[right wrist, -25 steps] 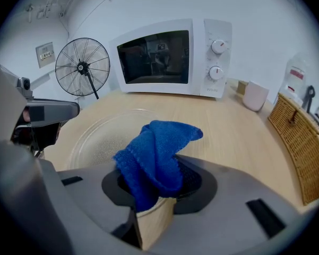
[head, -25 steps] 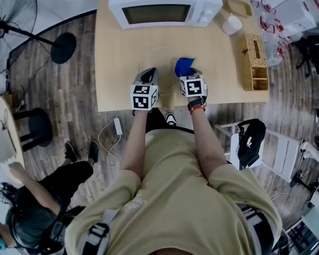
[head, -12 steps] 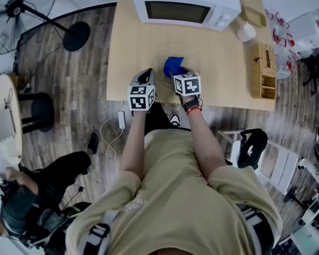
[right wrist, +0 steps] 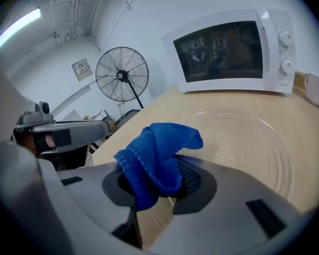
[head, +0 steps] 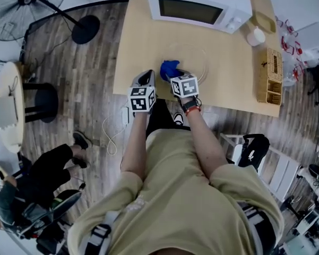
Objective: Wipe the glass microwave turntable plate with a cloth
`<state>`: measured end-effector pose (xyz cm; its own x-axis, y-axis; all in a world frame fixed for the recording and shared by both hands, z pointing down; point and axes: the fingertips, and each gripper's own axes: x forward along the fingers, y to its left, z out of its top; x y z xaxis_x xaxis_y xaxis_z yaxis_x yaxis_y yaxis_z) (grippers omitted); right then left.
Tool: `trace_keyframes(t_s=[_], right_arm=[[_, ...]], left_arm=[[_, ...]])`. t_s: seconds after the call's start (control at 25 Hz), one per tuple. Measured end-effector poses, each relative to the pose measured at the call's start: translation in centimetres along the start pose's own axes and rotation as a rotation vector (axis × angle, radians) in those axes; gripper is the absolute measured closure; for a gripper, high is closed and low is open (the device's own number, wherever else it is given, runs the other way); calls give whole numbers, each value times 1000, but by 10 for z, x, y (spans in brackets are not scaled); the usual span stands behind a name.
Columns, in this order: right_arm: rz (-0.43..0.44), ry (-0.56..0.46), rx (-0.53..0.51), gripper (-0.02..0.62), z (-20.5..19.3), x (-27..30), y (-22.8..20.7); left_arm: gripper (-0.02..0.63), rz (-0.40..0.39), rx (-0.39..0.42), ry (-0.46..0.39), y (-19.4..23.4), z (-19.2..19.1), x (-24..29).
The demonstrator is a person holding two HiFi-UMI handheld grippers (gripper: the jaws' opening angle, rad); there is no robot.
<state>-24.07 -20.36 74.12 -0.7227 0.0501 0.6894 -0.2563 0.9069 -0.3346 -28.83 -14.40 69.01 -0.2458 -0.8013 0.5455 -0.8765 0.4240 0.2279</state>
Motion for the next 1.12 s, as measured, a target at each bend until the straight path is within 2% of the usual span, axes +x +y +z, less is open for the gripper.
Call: trace_keyframes(t_s=[0.2, 0.4, 1.12], right_arm=[[33, 48, -51, 460, -13, 18, 18], [0, 95, -128, 460, -14, 25, 19], [-10, 85, -103, 462, -17, 13, 3]], left_arm=[[588, 16, -5, 3, 6, -5, -6], [588, 30, -13, 10, 17, -11, -11], [589, 3, 13, 11, 2, -1, -1]])
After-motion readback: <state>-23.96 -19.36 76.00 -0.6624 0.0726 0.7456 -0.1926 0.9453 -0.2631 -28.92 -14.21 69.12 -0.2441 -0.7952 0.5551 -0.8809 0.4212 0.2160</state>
